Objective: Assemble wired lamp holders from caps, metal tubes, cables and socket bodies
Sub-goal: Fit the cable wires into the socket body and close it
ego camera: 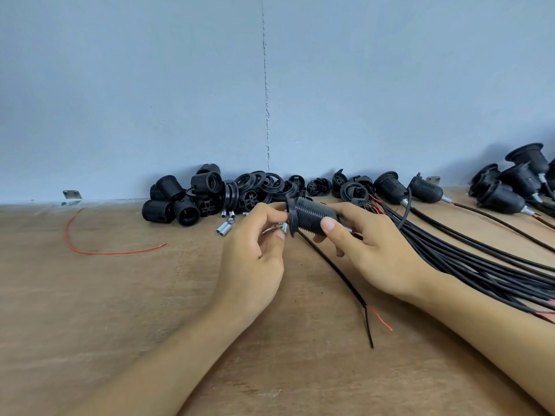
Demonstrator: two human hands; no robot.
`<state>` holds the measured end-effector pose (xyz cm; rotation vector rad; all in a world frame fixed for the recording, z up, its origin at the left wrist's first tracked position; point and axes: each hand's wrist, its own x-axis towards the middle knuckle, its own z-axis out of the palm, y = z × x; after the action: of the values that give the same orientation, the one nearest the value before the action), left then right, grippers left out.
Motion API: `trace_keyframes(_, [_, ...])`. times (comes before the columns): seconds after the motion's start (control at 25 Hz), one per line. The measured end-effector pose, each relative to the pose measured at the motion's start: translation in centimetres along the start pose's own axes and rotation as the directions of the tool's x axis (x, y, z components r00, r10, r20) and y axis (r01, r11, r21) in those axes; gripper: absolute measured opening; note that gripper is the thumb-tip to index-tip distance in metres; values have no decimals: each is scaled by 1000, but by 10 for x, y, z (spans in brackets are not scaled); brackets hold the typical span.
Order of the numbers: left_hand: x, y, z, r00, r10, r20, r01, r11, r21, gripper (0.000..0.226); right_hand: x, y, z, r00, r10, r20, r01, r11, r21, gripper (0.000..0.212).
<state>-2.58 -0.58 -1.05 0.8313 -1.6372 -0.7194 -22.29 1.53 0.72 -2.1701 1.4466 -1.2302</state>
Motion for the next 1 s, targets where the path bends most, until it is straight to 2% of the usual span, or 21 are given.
trace_keyframes(0.08, [1, -1, -1, 1000, -22, -10, 23, 999, 40, 36, 1, 3, -1, 999, -16, 32, 18, 998, -59, 37])
trace_keyframes(0.24, [1, 3, -3, 995, -99, 19, 100, 992, -78, 29, 3, 8, -6, 989, -124, 86, 137, 978, -159, 31])
trace_keyframes(0.36, [1, 2, -2, 991, -131, 39, 135, 980, -146, 12, 4, 10, -6, 978, -171, 117, 194, 956, -223, 34])
trace_keyframes(0.52, [2, 2, -1, 989, -145, 16, 145, 983, -116, 11, 4, 9, -7, 973, -180, 147, 216, 935, -281, 43])
trace_keyframes(0.6, [1, 1, 0, 988, -152, 7, 152, 981, -119, 18, 3, 7, -7, 975, -171, 145, 206, 938, -279, 42])
trace_keyframes(0.76, [-1, 3, 1, 992, -116, 51, 119, 990, -78, 44, 2, 9, -3, 990, -131, 52, 140, 950, -279, 34])
trace_keyframes(0.88, [1, 5, -1, 994, -97, 53, 102, 990, -94, 50, 3, 11, -2, 997, -67, 47, 75, 971, -228, 39])
trace_keyframes(1.0, [1, 6, -3, 994, -102, 45, 106, 988, -110, 52, 3, 11, -1, 996, -78, 53, 88, 972, -218, 40])
